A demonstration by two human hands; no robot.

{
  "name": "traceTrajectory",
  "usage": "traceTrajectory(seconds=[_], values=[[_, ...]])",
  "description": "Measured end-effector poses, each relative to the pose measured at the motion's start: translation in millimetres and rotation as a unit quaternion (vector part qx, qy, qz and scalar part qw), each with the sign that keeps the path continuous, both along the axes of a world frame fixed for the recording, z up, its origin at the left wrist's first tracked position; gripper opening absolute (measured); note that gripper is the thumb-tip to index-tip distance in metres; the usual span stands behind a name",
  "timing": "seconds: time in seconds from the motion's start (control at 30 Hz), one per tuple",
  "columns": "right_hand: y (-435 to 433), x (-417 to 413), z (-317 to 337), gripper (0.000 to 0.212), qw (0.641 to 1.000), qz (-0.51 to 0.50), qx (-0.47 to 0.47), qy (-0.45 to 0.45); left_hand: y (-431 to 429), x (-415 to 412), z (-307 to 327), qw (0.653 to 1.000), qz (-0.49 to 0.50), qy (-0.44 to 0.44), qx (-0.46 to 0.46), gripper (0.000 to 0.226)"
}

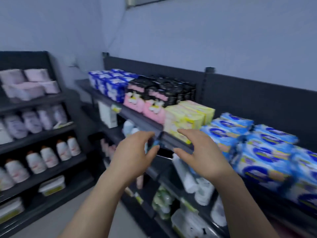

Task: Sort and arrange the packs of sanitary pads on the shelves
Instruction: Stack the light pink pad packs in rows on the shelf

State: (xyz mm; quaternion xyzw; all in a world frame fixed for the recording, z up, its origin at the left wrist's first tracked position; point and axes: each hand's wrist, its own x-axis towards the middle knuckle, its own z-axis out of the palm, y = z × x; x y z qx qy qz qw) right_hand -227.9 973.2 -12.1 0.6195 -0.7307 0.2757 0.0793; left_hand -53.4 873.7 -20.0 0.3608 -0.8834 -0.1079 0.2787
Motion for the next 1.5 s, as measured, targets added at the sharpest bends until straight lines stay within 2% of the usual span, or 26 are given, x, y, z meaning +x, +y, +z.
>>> traceTrajectory(seconds=[0.23, 0.5, 0.63, 0.8, 1.1, 1.27, 1.4, 1.5], values=[[-109, 118, -15, 0.055, 0.993, 0.113, 0.022, -0.025, -69, 141, -10, 0.991, 0.13, -0.02, 0.015, 0.038], [-222, 199, -34, 0.056, 0.977, 0.206, 0.045, -0.023, -134, 234, -26, 0.966, 0.253, -0.006, 0.044, 0.04], [-288, 223, -36, 0.056, 0.968, 0.244, 0.045, -0.024, -181, 256, -30, 0.953, 0.3, -0.003, 0.045, 0.031], [-378, 235, -30, 0.049, 0.957, 0.284, 0.047, -0.027, -262, 269, -24, 0.941, 0.338, -0.011, 0.032, 0.044], [-550, 236, -21, 0.054, 0.947, 0.317, 0.038, -0.022, -412, 276, -15, 0.922, 0.387, 0.01, 0.027, 0.046], [-623, 247, -22, 0.039, 0.947, 0.318, 0.053, -0.012, -486, 288, -17, 0.913, 0.407, 0.011, 0.027, 0.046], [-688, 261, -26, 0.053, 0.945, 0.323, 0.047, -0.011, -555, 307, -18, 0.914, 0.406, 0.01, 0.023, 0.043], [-735, 276, -27, 0.056, 0.948, 0.316, 0.04, -0.021, -610, 324, -18, 0.918, 0.395, 0.011, 0.013, 0.041]])
